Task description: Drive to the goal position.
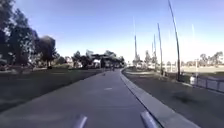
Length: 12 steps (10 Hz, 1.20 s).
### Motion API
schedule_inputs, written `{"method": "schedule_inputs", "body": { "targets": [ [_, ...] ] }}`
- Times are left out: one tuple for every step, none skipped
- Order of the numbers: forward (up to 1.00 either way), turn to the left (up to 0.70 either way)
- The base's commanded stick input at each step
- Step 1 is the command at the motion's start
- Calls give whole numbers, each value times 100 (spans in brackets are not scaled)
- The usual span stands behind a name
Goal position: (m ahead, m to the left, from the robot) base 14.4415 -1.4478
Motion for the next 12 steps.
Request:
{"method": "schedule_inputs", "body": {
  "targets": [
    [98, 0],
    [98, 0],
    [98, 0],
    [98, 0],
    [98, 0],
    [98, 0],
    [98, 0],
    [98, 0],
    [98, 0],
    [98, 0],
    [98, 0],
    [98, 0]
  ]
}}
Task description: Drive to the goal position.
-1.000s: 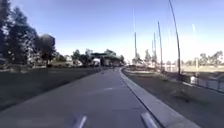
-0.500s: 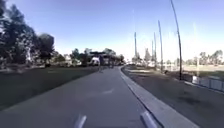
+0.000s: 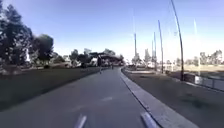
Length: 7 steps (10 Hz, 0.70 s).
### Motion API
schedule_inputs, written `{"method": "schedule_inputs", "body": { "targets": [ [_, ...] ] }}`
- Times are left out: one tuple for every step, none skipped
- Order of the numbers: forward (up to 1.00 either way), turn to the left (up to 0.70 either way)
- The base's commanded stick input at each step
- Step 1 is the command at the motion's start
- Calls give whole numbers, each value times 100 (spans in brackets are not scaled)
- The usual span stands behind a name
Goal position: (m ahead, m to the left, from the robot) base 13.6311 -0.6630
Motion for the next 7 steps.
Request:
{"method": "schedule_inputs", "body": {
  "targets": [
    [98, 0],
    [98, 0],
    [98, 0],
    [98, 0],
    [98, 0],
    [98, 0],
    [98, 0]
  ]
}}
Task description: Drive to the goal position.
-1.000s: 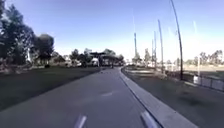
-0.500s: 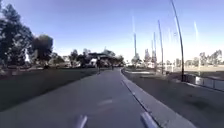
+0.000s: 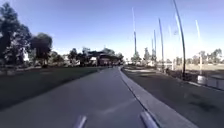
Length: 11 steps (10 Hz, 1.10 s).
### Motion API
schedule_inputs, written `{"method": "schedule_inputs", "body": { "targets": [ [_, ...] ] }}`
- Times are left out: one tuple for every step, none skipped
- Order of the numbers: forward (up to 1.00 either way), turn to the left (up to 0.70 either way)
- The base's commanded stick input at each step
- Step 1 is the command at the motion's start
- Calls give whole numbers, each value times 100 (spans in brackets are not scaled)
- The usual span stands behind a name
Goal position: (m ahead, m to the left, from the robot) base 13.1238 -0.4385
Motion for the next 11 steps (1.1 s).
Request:
{"method": "schedule_inputs", "body": {
  "targets": [
    [98, 0],
    [98, 0],
    [98, 0],
    [98, 0],
    [98, 0],
    [98, 0],
    [98, 0],
    [98, 0],
    [98, 0],
    [98, 0],
    [98, 0]
  ]
}}
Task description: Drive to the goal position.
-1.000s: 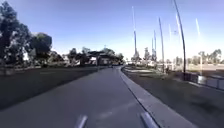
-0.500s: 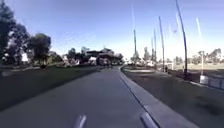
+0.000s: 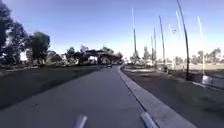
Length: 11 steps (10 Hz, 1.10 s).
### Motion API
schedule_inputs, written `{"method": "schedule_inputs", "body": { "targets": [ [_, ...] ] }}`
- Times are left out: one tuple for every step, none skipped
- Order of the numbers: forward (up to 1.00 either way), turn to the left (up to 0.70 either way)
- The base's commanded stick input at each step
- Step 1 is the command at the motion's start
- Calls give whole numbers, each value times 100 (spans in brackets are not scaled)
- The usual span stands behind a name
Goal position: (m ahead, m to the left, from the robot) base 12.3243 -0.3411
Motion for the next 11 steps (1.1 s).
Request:
{"method": "schedule_inputs", "body": {
  "targets": [
    [98, 0],
    [98, 0],
    [98, 0],
    [98, 0],
    [98, 0],
    [98, 0],
    [98, 0],
    [98, 0],
    [98, 0],
    [98, 0],
    [98, 0]
  ]
}}
